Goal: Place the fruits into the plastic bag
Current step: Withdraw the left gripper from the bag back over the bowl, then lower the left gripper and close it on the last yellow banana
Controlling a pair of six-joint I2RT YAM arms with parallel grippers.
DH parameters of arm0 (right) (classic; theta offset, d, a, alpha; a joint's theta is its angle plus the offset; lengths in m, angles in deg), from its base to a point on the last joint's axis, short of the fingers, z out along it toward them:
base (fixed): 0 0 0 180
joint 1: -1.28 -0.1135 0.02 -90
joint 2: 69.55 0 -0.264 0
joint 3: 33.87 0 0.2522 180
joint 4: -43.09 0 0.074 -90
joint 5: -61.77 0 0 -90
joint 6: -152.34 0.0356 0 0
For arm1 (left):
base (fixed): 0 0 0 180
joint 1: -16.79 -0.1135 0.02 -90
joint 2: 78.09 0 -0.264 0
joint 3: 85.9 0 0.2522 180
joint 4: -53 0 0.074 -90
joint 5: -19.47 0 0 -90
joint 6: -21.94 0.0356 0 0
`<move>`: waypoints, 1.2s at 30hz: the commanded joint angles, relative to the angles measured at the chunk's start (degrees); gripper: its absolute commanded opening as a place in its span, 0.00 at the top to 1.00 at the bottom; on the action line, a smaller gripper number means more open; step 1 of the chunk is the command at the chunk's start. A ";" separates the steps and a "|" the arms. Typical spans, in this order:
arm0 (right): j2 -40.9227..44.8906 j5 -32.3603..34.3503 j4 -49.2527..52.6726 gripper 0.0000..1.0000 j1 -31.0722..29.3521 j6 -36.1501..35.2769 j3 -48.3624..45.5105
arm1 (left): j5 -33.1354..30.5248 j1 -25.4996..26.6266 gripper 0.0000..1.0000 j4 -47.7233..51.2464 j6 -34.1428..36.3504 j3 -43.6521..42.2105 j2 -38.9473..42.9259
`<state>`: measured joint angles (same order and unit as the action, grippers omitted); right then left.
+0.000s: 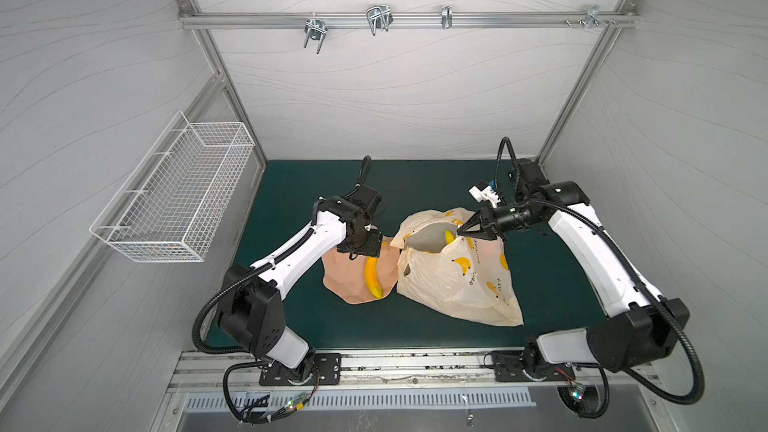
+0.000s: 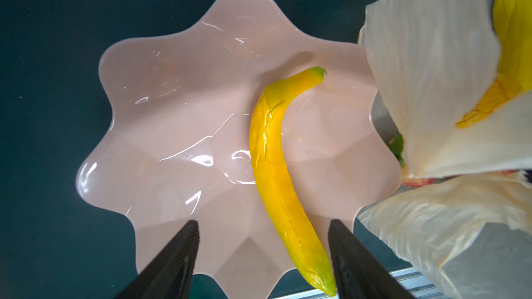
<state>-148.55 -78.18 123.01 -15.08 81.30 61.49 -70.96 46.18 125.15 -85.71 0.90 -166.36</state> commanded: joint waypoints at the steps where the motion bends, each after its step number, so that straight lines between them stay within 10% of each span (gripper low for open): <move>1: 0.37 -0.07 2.22 1.00 0.36 -1.48 1.62 | 1.32 -0.04 0.29 -0.43 -1.15 -1.36 -2.43; 24: -0.12 -0.33 1.79 1.00 0.36 -1.21 2.24 | 7.91 -0.03 0.38 -10.23 -3.99 -9.49 -10.91; 36: -0.35 -0.40 2.05 1.00 0.39 -1.47 2.82 | 8.24 -0.12 0.61 -11.53 -3.22 -10.91 -12.14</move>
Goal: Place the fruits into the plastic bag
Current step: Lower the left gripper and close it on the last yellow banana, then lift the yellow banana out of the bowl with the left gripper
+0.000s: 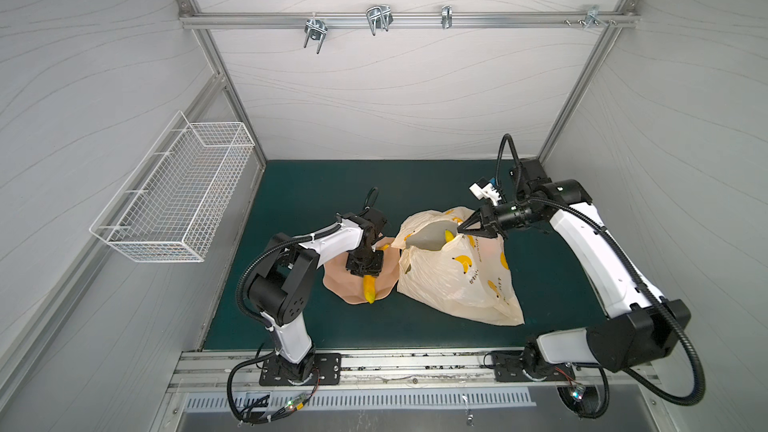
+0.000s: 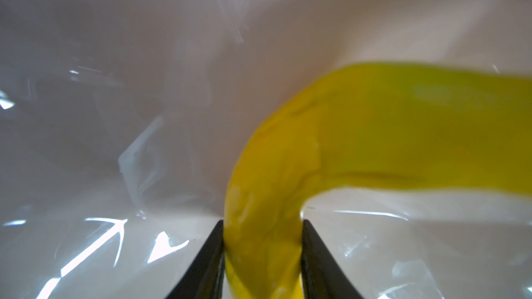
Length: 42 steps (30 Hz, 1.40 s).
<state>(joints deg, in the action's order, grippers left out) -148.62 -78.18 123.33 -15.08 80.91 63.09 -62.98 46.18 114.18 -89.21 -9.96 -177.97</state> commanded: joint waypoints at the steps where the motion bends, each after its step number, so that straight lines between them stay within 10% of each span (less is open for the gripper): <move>1: -0.34 -0.41 1.72 1.00 0.38 -1.16 1.23 | 0.29 -0.20 0.63 -0.58 0.40 -0.24 -0.31; 19: -0.67 -0.46 2.25 1.00 0.51 -1.71 1.41 | -0.45 -3.11 0.69 -0.93 11.43 5.44 20.23; 42: -1.60 -0.91 2.69 1.00 0.58 -2.46 1.76 | 16.09 -3.18 0.76 -12.53 34.97 -2.72 30.70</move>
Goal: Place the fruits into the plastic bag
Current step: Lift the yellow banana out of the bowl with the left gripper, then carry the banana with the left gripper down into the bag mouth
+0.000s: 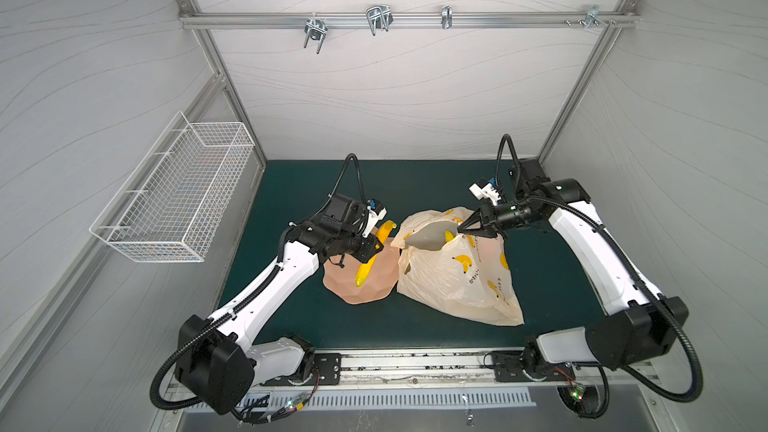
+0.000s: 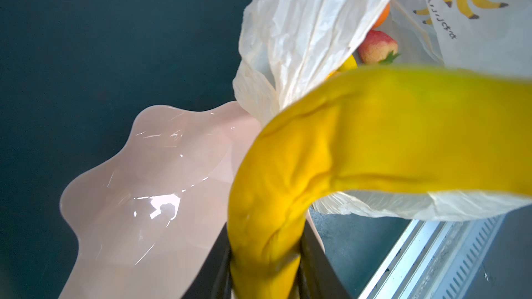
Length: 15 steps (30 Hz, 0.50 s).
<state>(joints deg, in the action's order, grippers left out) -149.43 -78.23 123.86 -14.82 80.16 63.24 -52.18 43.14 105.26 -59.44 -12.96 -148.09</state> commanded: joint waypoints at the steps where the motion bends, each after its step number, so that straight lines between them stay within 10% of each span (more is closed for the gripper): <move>1: -0.79 -1.06 2.16 1.00 0.28 -1.75 1.61 | 6.10 -0.08 0.76 -3.97 5.79 0.43 0.58; 15: -1.24 -1.25 2.26 1.00 0.33 -1.95 1.68 | 8.66 2.40 0.77 -3.79 13.33 4.97 -7.33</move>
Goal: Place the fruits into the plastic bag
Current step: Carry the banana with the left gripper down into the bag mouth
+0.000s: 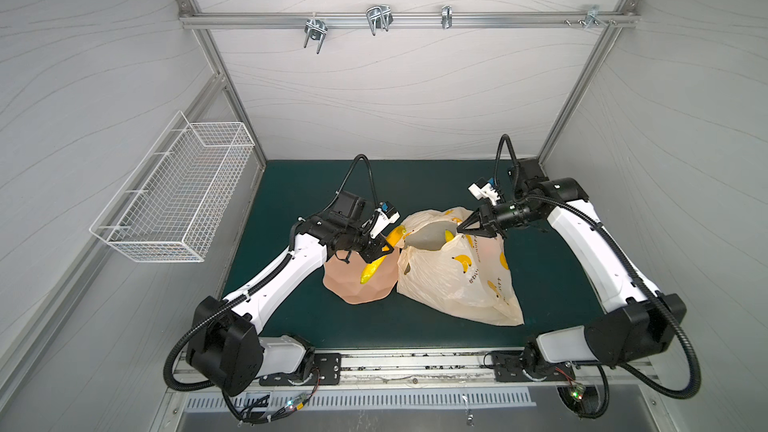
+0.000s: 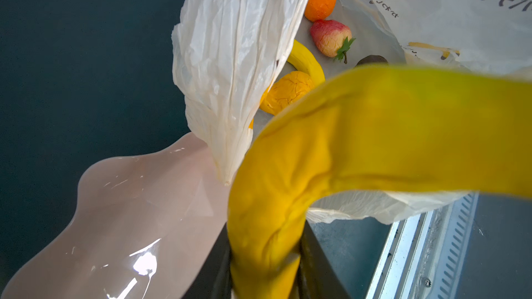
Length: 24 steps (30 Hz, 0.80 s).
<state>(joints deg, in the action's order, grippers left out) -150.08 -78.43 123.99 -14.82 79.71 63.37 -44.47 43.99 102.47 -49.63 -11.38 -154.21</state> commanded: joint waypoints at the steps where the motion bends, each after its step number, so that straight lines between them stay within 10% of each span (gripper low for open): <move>1: -0.71 -1.08 2.08 1.00 0.28 -1.54 1.59 | 0.60 2.25 0.77 -1.06 3.85 3.56 -1.81; 24: -1.68 -1.15 2.23 1.00 -0.35 -0.94 2.27 | -3.64 15.09 0.80 0.02 3.43 17.49 -23.65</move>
<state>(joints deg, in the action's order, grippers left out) -151.22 -78.49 124.47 -14.86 79.40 64.33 -47.09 58.22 102.42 -47.20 2.89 -176.13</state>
